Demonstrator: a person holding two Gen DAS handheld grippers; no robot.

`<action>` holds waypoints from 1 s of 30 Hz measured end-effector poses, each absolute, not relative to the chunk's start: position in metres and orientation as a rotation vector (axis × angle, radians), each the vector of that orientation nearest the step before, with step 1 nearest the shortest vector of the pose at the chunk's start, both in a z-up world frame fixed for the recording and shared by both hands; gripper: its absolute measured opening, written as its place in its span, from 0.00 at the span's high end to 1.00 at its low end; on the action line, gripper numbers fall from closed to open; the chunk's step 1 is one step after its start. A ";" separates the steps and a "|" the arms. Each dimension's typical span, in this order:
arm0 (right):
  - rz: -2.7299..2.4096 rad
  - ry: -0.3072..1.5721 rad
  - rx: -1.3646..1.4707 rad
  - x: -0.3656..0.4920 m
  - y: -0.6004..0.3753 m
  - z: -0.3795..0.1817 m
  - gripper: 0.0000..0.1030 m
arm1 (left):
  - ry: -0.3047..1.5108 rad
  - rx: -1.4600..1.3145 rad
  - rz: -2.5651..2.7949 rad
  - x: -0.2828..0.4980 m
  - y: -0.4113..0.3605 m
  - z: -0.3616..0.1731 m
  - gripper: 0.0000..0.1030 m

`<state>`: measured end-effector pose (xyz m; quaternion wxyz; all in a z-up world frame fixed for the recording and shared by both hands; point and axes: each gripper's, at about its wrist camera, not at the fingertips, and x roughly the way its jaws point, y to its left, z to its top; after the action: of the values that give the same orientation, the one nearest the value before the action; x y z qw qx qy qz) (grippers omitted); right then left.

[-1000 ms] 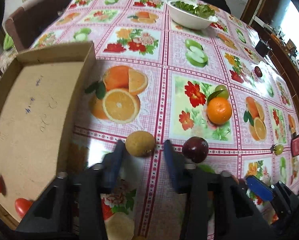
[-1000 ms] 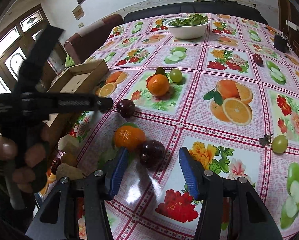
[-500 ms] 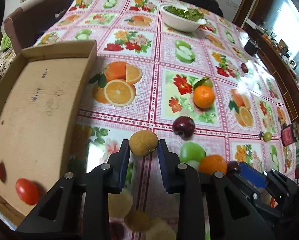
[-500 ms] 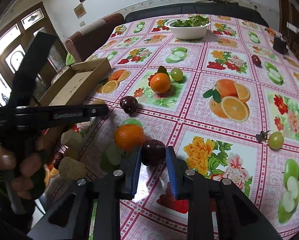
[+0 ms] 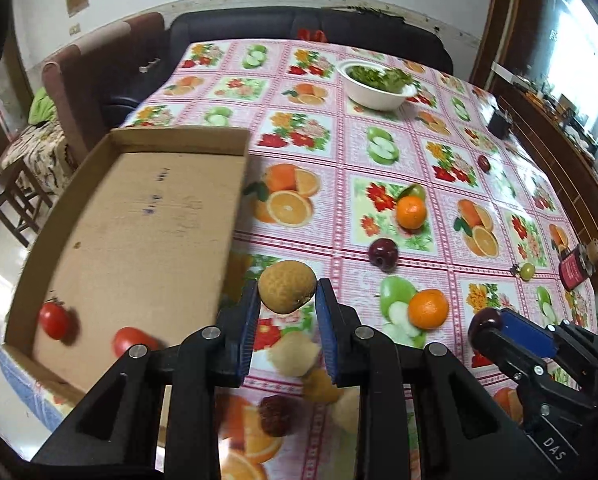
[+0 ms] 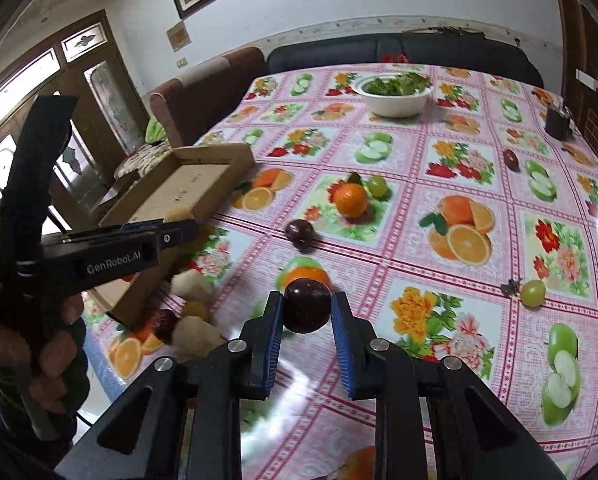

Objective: Organize fruits
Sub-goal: 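Lower the kiwi and the plum into the cardboard box and open both tools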

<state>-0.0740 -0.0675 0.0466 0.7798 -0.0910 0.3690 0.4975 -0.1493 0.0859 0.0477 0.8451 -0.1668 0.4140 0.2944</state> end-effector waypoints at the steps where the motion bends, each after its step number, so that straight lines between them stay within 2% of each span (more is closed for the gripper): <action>1: 1.083 0.793 -0.199 -0.077 -0.065 0.049 0.76 | 0.871 -0.353 0.627 -0.152 0.087 0.048 0.75; 30: 1.196 0.766 -0.299 -0.122 -0.009 0.059 0.76 | 0.817 -0.414 0.723 -0.204 0.134 0.051 0.75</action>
<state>-0.1223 -0.0094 0.0590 0.7481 -0.1368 0.3502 0.5468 -0.2040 0.1337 0.0509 0.8345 -0.1954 0.3857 0.3415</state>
